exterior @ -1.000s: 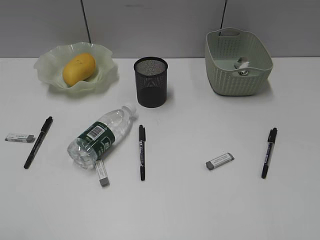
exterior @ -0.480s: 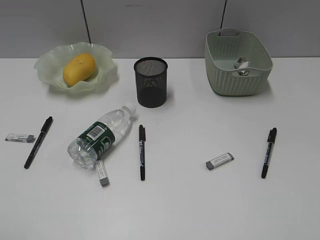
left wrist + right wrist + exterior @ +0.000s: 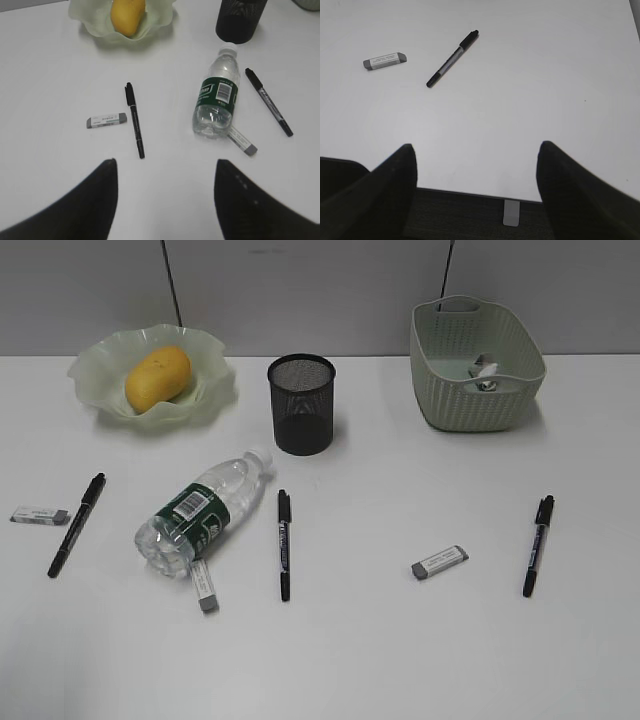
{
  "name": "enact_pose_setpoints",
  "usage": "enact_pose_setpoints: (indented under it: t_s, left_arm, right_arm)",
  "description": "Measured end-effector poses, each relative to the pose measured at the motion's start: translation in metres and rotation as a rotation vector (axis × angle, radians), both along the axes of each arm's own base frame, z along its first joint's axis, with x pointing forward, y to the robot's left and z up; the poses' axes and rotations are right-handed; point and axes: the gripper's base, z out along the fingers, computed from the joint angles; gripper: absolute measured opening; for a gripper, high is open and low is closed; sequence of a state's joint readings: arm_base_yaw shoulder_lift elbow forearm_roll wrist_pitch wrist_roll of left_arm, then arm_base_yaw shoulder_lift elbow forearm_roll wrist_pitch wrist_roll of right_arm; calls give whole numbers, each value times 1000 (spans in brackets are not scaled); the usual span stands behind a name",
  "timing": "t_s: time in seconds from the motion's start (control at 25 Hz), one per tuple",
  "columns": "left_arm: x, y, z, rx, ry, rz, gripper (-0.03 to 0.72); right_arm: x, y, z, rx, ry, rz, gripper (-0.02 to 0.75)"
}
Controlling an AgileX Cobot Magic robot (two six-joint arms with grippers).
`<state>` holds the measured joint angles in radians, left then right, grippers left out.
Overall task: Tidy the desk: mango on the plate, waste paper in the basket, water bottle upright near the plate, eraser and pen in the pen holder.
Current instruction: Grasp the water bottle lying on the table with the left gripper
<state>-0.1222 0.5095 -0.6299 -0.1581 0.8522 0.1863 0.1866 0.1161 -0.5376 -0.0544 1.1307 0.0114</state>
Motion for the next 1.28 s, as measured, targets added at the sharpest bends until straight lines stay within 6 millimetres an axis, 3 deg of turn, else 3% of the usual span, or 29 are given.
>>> enact_pose_setpoints:
  t_s: [0.16,0.32,0.72,0.96,1.28]
  left_arm:
    - [38,-10,6,7,58,-48,468]
    - [89,-30,-1,57,213,-132,498]
    - [192,-108,-29,184,508,-340,607]
    - [240,-151,-49,262,656,-393,610]
    - [285,-179,-86,312,734,-387,614]
  right_arm:
    - [0,0,0,-2,1,-1,584]
    - [0,0,0,-2,1,-1,584]
    - [0,0,0,-4,0,-2,584]
    - [0,0,0,-4,0,-2,584]
    - [0,0,0,-4,0,-2,584]
